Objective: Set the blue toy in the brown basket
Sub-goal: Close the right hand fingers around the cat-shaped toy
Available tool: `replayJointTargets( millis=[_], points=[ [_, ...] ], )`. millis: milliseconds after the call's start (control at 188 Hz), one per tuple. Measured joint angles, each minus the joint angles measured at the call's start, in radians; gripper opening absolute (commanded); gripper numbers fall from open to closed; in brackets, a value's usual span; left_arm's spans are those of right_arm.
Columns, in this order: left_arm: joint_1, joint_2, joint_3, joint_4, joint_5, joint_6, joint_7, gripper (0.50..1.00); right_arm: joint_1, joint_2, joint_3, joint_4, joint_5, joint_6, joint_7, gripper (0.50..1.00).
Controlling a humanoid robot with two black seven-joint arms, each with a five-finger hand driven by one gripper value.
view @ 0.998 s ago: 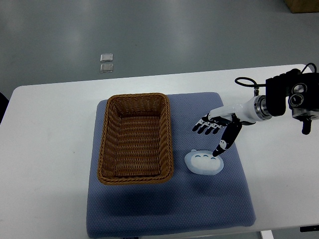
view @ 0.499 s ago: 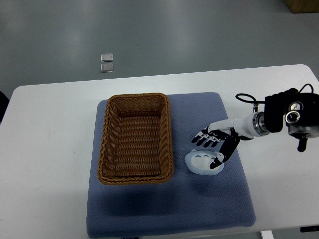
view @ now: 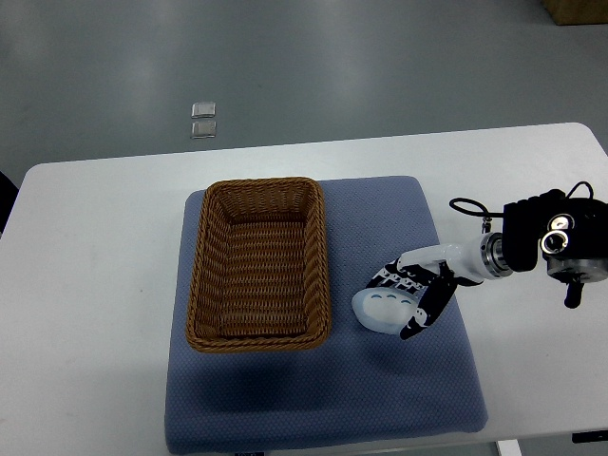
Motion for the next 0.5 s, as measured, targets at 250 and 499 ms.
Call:
replayJointTargets(
  millis=[250, 499],
  points=[
    [0.0, 0.0, 0.0, 0.0, 0.0, 0.0, 0.0, 1.0, -0.046, 0.008, 0.026, -0.019, -0.041, -0.002, 0.004, 0.666],
    [0.0, 0.0, -0.001, 0.001, 0.0, 0.0, 0.0, 1.0, -0.045, 0.004, 0.026, -0.027, -0.074, -0.016, 0.006, 0.588]
  ],
)
